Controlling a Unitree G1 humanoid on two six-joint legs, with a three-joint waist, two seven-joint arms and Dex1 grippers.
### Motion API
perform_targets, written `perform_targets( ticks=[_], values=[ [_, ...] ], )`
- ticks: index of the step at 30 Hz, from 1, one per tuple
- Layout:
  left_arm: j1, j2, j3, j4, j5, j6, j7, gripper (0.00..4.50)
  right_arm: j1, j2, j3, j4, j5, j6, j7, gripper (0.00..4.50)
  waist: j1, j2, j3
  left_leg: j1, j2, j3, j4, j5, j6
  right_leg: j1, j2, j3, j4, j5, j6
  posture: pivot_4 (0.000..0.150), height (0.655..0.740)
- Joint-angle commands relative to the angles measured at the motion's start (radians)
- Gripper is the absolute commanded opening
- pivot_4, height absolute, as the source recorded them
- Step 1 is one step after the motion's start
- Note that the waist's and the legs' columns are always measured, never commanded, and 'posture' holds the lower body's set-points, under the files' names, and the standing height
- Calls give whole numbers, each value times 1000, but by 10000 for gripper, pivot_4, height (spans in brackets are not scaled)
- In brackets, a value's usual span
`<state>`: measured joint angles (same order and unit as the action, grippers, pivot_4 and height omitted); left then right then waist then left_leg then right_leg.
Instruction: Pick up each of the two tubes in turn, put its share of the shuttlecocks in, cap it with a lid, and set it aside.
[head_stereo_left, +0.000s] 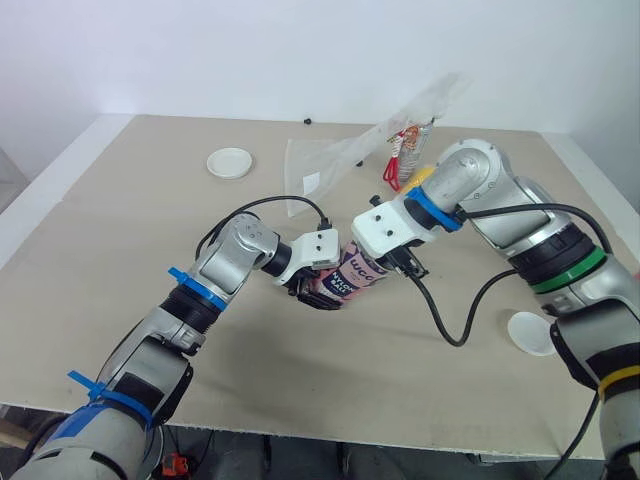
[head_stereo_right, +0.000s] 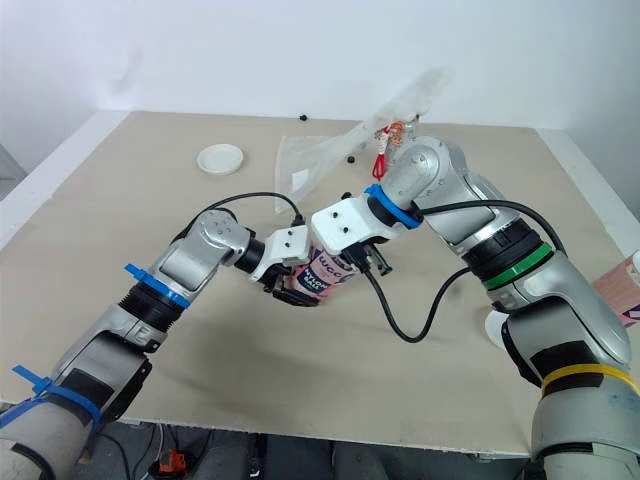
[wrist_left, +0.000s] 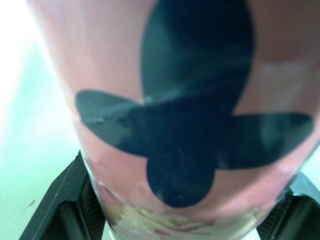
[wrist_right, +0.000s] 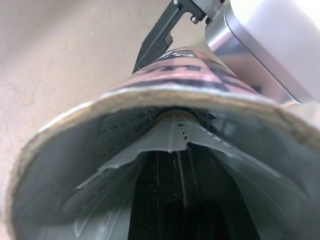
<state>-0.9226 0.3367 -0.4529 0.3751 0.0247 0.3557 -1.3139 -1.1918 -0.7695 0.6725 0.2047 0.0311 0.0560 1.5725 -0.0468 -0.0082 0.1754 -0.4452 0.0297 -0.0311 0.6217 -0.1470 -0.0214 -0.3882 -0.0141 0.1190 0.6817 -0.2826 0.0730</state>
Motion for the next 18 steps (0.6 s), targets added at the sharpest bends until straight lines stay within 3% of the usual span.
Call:
perform_targets(
  ticks=[1, 5, 13, 18],
  values=[
    [4, -6, -7, -7, 2, -1, 4, 31908, 13, 9, 46, 12, -7, -5, 42, 223, 0, 0, 0, 0, 0, 0, 0, 0, 0, 0, 0, 0, 0, 0, 0, 1500, 7400],
    [13, -4, -2, 5, 2, -11, 11, 31908, -10, -12, -59, -39, 148, 162, 42, 223, 0, 0, 0, 0, 0, 0, 0, 0, 0, 0, 0, 0, 0, 0, 0, 1500, 7400],
    [33, 9, 0, -3, 6, -16, 10, 31908, 2, -159, -205, -163, 313, 372, 42, 223, 2, 0, 0, -4, -2, -1, -1, 0, 0, -2, -1, 0, 0, 1, -4, 1500, 7400],
    [52, 0, 19, 2, 0, -45, 31, 31908, 72, -247, -407, -225, 446, 558, -1, 223, 2, 0, 0, -4, -1, -1, -1, 0, 0, -2, -1, -1, 0, 0, -4, 1500, 7400]
  ],
)
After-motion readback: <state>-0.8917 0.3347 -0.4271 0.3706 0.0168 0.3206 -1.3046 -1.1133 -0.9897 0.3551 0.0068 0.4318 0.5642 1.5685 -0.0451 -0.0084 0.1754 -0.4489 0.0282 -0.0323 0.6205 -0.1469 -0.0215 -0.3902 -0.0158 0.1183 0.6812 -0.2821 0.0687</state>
